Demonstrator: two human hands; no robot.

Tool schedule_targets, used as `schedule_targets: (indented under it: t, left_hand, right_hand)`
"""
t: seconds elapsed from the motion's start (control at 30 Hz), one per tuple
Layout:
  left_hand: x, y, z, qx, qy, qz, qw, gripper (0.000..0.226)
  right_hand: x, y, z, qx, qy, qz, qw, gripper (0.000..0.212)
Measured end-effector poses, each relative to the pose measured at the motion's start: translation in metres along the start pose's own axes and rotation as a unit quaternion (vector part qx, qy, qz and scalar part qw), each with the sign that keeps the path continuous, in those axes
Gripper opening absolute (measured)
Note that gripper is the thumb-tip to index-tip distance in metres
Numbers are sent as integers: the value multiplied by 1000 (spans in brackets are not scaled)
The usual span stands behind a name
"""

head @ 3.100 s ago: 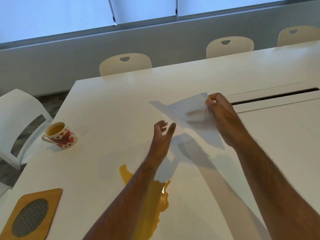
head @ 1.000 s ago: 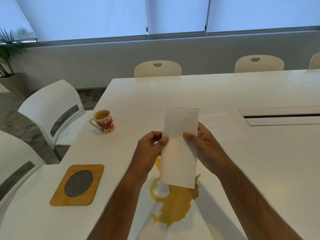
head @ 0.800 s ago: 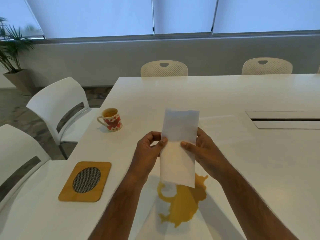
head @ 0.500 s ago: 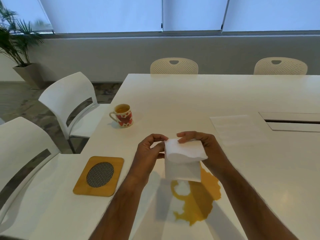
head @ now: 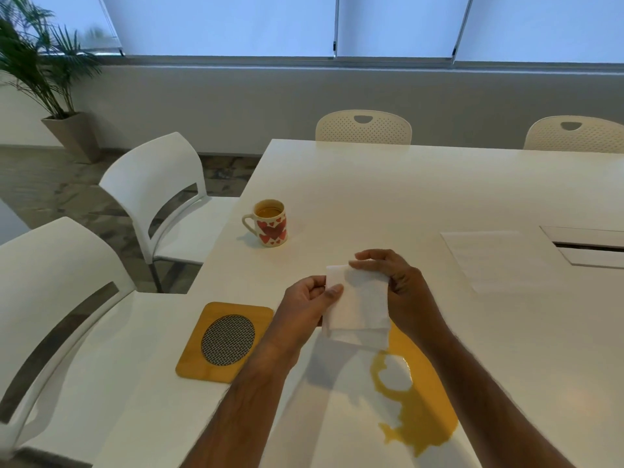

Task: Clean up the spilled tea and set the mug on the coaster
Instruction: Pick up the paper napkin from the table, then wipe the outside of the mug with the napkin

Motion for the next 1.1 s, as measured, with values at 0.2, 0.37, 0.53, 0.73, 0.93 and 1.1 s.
schedule_targets:
  t: [0.2,0.37,0.53,0.73,0.93,1.1]
  left_hand:
    - [-10,-13,24,-34,73,-36,996,27]
    - [-17,-30,38,-48,52,-54,996,26]
    - [-22,-48,64,-131,-74,-108,983,20]
    - [-35,-78,94,-156,-144,-133,968,37]
    - [-50,-112,136,-177,-151,-157,960,28]
    - [-66,-147,169,-221,-162,-175,946,24]
  right_hand:
    - [-4,-1,-39,67,-391,-219,891,34]
    - [2,-4,-80,193,-431,-241,848,59]
    - [-2,-28,-104,188,-336,-215,898,35]
    - [-8,-64,-118,201,-264,-175,927,28]
    - [-28,-121,-108,147,-159,-142,966,15]
    - [-33,-181,-101,120,-65,-77,988,24]
Point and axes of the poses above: each hand's wrist, its own y-axis away from the middle knuckle, its own z-axis out of the back of the hand, x = y × z, the point moved 6 cm from there along -y, towards the middle knuckle, and after that the axes turned 13 degrees about y, right-handed, at the moved point
